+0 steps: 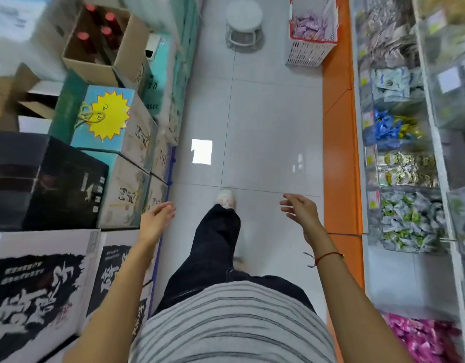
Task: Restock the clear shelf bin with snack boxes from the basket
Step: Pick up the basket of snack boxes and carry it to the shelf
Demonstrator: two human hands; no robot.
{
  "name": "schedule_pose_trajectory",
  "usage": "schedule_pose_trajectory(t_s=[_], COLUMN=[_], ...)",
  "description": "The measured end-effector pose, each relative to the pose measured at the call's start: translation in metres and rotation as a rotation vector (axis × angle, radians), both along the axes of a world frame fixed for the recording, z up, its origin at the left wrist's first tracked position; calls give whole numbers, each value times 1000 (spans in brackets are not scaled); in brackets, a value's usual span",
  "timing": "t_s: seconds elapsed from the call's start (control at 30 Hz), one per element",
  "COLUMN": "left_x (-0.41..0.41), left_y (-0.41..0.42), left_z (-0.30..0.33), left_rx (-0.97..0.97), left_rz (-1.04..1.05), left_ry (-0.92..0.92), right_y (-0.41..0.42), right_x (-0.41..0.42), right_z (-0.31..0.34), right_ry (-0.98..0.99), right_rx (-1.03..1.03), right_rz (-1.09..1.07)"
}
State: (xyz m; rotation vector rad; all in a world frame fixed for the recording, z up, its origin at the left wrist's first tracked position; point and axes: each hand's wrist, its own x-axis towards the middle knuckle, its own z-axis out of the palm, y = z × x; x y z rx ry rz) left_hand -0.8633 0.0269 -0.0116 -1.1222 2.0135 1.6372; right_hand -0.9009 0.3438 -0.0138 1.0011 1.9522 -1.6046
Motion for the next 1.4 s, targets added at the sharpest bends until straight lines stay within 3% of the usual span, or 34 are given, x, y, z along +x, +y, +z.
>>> schedule_pose_trajectory(t_s=[0.53,1.03,1.27,1.4], left_x=[-443,-773,-978,-1103], left_y=[37,67,73,92], left_z=[7,-1,0,17], left_rx=[-6,-21,29,20], left_rz=[-147,-44,-110,-257], left_ry=[75,8,34,68], right_y=[41,76,68,80], right_x=[-362,-757,-918,-987], right_z=[-2,-8,-10,-6], right_ry=[-42,-50,-28,16], right_rx=[6,38,33,69], right_rz=[-157,36,-101,-249])
